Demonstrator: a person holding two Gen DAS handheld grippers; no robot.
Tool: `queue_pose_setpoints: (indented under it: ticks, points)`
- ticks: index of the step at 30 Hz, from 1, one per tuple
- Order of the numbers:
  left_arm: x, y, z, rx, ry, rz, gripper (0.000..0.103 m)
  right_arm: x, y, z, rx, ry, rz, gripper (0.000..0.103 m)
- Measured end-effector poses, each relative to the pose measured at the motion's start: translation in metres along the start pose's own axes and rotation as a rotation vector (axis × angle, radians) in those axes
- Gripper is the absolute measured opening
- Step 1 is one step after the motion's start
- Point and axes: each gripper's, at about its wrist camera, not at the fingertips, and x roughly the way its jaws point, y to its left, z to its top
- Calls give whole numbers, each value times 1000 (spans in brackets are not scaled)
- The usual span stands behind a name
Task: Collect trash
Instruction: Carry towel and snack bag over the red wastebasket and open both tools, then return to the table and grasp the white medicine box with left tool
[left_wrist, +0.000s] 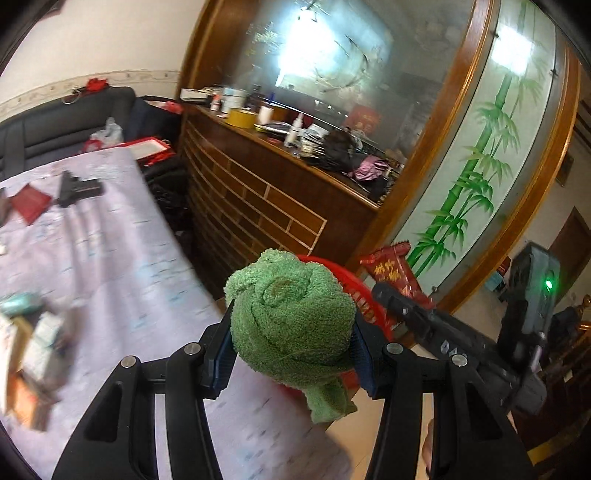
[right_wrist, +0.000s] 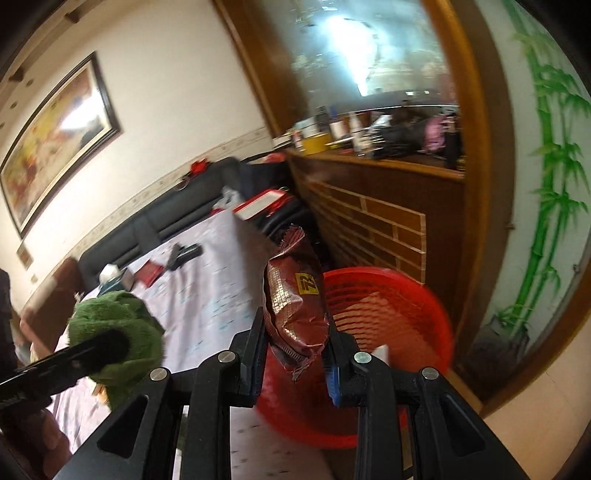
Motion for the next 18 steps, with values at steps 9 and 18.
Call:
queue_pose_setpoints:
  ticks: [9, 18]
  points:
    - [65, 2, 12, -56, 68, 11, 80, 23, -49, 14, 62, 42, -39, 34]
    - [10, 24, -5, -42, -1, 71, 80, 23, -41, 8, 73, 34, 17, 64]
